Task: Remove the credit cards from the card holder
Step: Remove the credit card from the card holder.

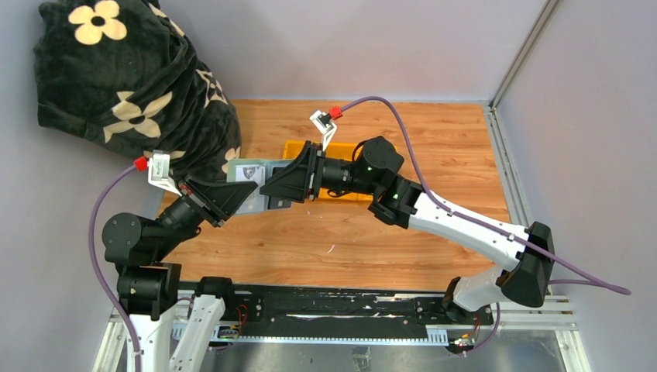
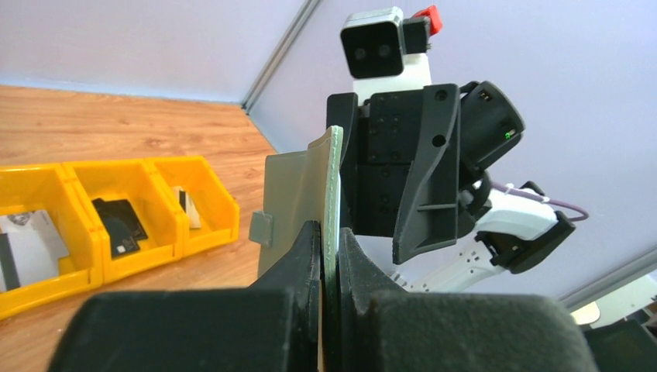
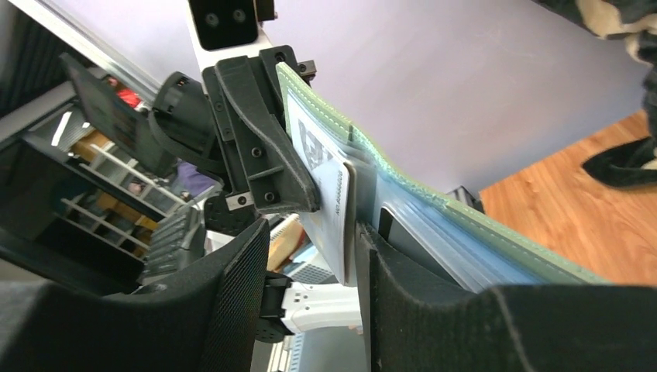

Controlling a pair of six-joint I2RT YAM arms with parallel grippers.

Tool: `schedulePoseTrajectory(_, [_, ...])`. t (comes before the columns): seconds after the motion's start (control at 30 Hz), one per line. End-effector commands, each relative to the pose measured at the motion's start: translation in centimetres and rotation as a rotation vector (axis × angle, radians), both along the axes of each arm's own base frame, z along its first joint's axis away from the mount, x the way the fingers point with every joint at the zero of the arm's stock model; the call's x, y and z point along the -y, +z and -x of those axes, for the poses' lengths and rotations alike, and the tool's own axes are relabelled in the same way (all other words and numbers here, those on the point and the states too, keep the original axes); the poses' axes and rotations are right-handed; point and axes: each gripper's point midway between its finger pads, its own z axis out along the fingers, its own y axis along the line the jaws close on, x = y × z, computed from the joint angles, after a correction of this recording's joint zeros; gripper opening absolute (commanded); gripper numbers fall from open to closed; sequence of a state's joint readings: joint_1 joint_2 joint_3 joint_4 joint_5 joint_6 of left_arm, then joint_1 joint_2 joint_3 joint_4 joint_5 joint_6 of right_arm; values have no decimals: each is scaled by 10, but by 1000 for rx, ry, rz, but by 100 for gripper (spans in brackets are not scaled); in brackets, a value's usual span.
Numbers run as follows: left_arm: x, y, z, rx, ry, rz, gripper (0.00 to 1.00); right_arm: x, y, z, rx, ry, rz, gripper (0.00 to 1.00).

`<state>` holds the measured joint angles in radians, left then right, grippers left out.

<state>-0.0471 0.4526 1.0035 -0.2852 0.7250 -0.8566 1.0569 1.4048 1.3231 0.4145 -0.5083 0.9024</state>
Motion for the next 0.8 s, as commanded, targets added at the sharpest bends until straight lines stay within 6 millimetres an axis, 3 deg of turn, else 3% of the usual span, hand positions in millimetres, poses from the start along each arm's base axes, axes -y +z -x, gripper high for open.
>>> schedulePoseTrajectory(0.0, [9, 19, 21, 46, -90, 36, 0, 7, 27, 34, 8, 168, -173, 46])
schedulePoseTrajectory(0.17, [9, 23, 20, 27, -102, 78, 5, 9, 40, 56, 24, 287, -264, 42])
schedulePoseTrajectory(0.3, [11, 28, 21, 22, -120, 102, 9, 8, 41, 61, -1, 336, -315, 35])
schedulePoseTrajectory(0.5, [12, 34, 25, 19, -142, 126, 16, 9, 40, 63, 0, 344, -342, 35])
schedulePoseTrajectory(0.67, [13, 38, 26, 23, -153, 138, 23, 6, 41, 76, 49, 372, -324, 36])
schedulePoseTrajectory(0.77, [13, 38, 26, 21, -152, 147, 22, 2, 39, 81, 69, 371, -307, 37])
